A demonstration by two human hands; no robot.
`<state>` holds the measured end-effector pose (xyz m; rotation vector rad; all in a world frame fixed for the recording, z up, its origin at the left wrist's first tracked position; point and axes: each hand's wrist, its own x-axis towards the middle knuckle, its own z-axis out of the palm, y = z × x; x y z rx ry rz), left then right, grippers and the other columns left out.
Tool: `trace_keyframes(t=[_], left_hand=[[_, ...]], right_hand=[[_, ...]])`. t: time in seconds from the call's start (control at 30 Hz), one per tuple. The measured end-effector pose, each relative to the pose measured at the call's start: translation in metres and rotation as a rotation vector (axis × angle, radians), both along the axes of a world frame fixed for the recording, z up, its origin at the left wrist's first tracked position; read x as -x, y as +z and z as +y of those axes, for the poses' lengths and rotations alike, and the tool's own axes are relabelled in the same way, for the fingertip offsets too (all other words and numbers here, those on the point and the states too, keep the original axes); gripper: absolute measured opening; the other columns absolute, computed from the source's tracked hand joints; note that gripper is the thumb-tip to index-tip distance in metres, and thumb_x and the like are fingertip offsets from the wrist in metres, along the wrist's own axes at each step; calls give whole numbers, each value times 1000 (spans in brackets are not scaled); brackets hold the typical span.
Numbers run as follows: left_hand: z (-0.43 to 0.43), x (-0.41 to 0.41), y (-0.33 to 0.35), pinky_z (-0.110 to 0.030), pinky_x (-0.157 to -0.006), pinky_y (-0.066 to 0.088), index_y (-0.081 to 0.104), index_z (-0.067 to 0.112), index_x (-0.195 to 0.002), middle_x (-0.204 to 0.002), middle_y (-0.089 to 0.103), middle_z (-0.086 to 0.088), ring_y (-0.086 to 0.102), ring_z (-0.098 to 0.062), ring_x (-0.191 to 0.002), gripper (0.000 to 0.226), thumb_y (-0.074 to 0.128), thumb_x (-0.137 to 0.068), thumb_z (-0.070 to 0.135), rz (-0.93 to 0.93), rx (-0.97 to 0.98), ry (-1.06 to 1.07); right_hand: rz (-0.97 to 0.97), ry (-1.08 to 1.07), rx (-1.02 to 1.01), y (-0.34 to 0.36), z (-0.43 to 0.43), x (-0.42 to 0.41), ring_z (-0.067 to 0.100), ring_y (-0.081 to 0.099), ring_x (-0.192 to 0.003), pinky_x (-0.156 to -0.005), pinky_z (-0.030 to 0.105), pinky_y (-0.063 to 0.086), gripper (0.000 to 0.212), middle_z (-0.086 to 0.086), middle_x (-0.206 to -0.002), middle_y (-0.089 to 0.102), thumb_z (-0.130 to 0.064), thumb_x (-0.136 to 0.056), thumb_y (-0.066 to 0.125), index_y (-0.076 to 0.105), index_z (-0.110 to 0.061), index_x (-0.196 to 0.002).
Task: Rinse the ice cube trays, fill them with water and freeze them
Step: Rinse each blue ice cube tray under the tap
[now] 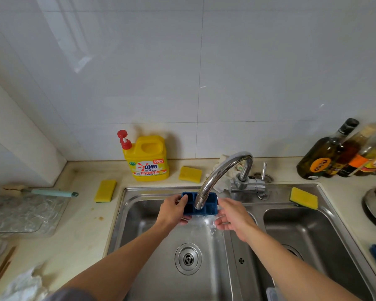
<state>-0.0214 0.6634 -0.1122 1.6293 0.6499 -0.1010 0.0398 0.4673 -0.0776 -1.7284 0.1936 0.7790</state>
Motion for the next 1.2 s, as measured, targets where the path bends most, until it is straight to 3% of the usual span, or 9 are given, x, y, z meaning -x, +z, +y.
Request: trace_keyframes(t=[0.2,0.37,0.53,0.77,0.93,1.2], left_hand=[[-6,5,-7,-38,-68,64,61,18,-114,-106,70,-11,78,-27,-82,24,44,-108,34,69,168,-105],[-13,1,-11,-38,-72,63,60,15,-123,-110,70,-12,77,-28,-88,33,47,-106,40,97,249,-171],[-18,-2,-12,-39,-74,64,63,17,-114,-106,74,-11,77,-29,-88,29,49,-105,41,92,257,-198],[-15,0,-14,-36,-69,64,66,11,-110,-87,75,-13,75,-24,-70,35,46,-107,39,95,186,-59],[0,11,-18,-32,-59,55,66,6,-105,-66,66,-6,62,-19,-56,43,44,-106,43,115,175,-18],[10,26,-22,-29,-52,51,64,6,-95,-62,64,-7,57,-18,-49,43,44,-106,42,214,128,-27]], right_hand=[[-79,-8,56,-2,-6,-1,17,65,-60,-60,29,61,17,13,-93,64,-29,-107,47,63,-24,-103],[-130,-34,62,3,-10,-3,17,66,-63,-67,35,62,18,9,-95,67,-29,-108,47,61,-33,-97],[-144,-66,62,5,-14,-7,15,63,-61,-64,31,60,18,8,-95,67,-28,-107,48,65,-24,-112],[-77,-11,59,3,-12,-4,19,65,-62,-63,32,60,20,13,-94,65,-31,-107,49,64,-18,-111],[41,88,85,2,-3,6,21,64,-65,-61,30,58,28,14,-90,65,-35,-108,48,63,-12,-117],[110,184,153,-4,6,16,25,67,-73,-70,35,61,41,18,-96,66,-38,-108,46,61,-3,-123]])
